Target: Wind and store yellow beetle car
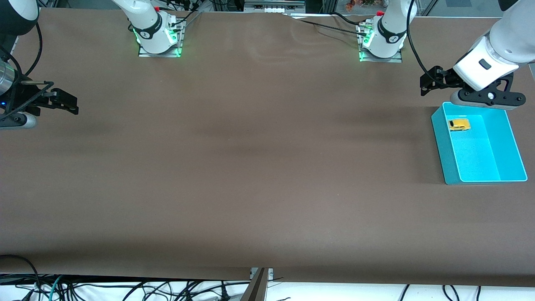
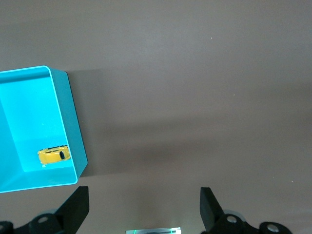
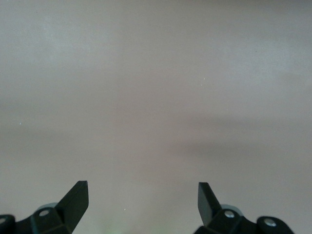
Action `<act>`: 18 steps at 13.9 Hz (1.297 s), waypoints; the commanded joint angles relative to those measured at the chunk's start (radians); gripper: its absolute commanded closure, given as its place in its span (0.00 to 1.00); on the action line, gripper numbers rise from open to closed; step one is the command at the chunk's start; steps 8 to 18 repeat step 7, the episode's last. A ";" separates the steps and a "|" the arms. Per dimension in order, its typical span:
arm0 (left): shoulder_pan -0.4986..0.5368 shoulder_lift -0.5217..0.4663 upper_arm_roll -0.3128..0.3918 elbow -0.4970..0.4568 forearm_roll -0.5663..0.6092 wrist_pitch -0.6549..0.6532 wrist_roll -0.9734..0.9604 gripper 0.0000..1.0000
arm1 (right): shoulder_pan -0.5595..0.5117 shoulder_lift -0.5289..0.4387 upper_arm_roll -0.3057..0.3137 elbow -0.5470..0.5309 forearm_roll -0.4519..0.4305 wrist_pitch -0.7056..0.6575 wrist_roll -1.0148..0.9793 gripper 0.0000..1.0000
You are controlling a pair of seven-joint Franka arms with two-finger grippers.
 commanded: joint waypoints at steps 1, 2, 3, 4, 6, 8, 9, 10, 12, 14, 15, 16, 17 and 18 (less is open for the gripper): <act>0.008 0.026 0.003 0.033 -0.018 -0.009 -0.034 0.00 | -0.007 -0.007 0.001 -0.001 0.014 0.004 0.001 0.01; 0.008 0.024 0.004 0.033 -0.016 -0.009 -0.039 0.00 | -0.007 -0.007 0.001 -0.001 0.013 0.004 0.001 0.01; 0.015 0.024 0.006 0.033 -0.016 -0.007 -0.041 0.00 | -0.007 -0.007 0.001 -0.001 0.013 0.004 0.001 0.01; 0.026 0.024 0.006 0.033 -0.016 0.000 -0.041 0.00 | -0.007 -0.007 0.001 -0.001 0.013 0.004 0.001 0.01; 0.041 0.024 0.006 0.033 -0.016 0.006 -0.039 0.00 | -0.007 -0.007 0.001 -0.001 0.014 0.004 0.001 0.01; 0.049 0.024 0.006 0.033 -0.017 0.006 -0.039 0.00 | -0.007 -0.007 0.001 -0.001 0.013 0.004 0.001 0.01; 0.049 0.024 0.006 0.033 -0.017 0.006 -0.039 0.00 | -0.007 -0.007 0.001 -0.001 0.013 0.004 0.001 0.01; 0.049 0.024 0.006 0.033 -0.017 0.006 -0.039 0.00 | -0.007 -0.007 0.001 -0.001 0.013 0.004 0.001 0.01; 0.049 0.024 0.006 0.033 -0.017 0.006 -0.039 0.00 | -0.007 -0.007 0.001 -0.001 0.013 0.004 0.001 0.01; 0.049 0.024 0.006 0.033 -0.017 0.006 -0.039 0.00 | -0.007 -0.007 0.001 -0.001 0.013 0.004 0.001 0.01; 0.049 0.024 0.006 0.033 -0.017 0.006 -0.039 0.00 | -0.007 -0.007 0.001 -0.001 0.013 0.004 0.001 0.01; 0.049 0.024 0.006 0.033 -0.017 0.006 -0.039 0.00 | -0.007 -0.007 0.001 -0.001 0.013 0.004 0.001 0.01; 0.049 0.024 0.006 0.033 -0.017 0.006 -0.039 0.00 | -0.007 -0.007 0.001 -0.001 0.013 0.004 0.001 0.01; 0.049 0.024 0.006 0.033 -0.017 0.006 -0.039 0.00 | -0.007 -0.007 0.001 -0.001 0.013 0.004 0.001 0.01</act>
